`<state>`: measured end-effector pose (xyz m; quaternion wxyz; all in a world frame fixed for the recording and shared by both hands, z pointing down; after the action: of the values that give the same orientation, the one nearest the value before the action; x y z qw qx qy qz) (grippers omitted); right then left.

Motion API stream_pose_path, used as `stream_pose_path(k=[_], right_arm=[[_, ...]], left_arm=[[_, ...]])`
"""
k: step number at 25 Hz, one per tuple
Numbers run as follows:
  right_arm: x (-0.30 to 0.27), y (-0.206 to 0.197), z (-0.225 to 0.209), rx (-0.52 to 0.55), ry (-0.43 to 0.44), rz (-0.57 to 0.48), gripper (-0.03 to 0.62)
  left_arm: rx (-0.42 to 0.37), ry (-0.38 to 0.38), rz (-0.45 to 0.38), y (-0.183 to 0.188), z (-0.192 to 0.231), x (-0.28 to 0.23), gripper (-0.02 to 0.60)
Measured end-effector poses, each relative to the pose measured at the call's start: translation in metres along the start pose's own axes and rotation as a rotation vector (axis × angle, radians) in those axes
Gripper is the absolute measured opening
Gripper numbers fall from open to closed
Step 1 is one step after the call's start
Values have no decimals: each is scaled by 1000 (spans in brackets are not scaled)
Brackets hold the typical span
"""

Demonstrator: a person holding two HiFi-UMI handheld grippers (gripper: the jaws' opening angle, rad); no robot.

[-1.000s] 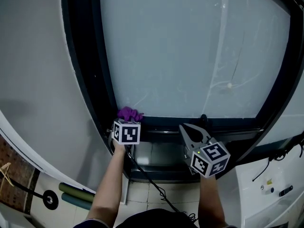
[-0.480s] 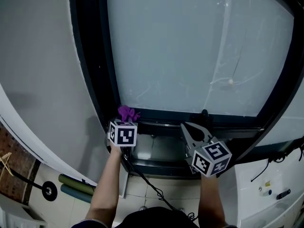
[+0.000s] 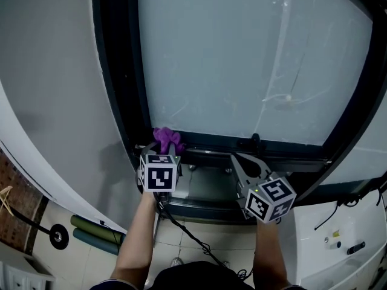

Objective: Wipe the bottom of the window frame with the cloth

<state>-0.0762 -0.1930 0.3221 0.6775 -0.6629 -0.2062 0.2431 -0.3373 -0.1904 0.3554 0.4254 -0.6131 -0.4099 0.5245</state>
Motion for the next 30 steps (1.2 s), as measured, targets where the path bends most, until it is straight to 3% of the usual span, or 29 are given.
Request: stream_pose_path(k=[9,19,30], right_arm=[[41,7,-28,4,-63,-24,14],[119,14,-83,9,-201,-63,14],[186,15,-135,13,-288,-89,15]], left_arm=[[-8,-87,-60,34,-59,2,83],[-56,-223,-155,95,-166,-4,83],[-94,-325,-214,130,-272,-6,83]])
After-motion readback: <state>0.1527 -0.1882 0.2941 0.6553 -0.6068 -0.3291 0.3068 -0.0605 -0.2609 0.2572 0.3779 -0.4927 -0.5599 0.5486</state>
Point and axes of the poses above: the fingertips, and each gripper's own axes: x backward along the fingers, z to its left, y out of its top, the point moved 8 cm from there along x, backward along the fingers
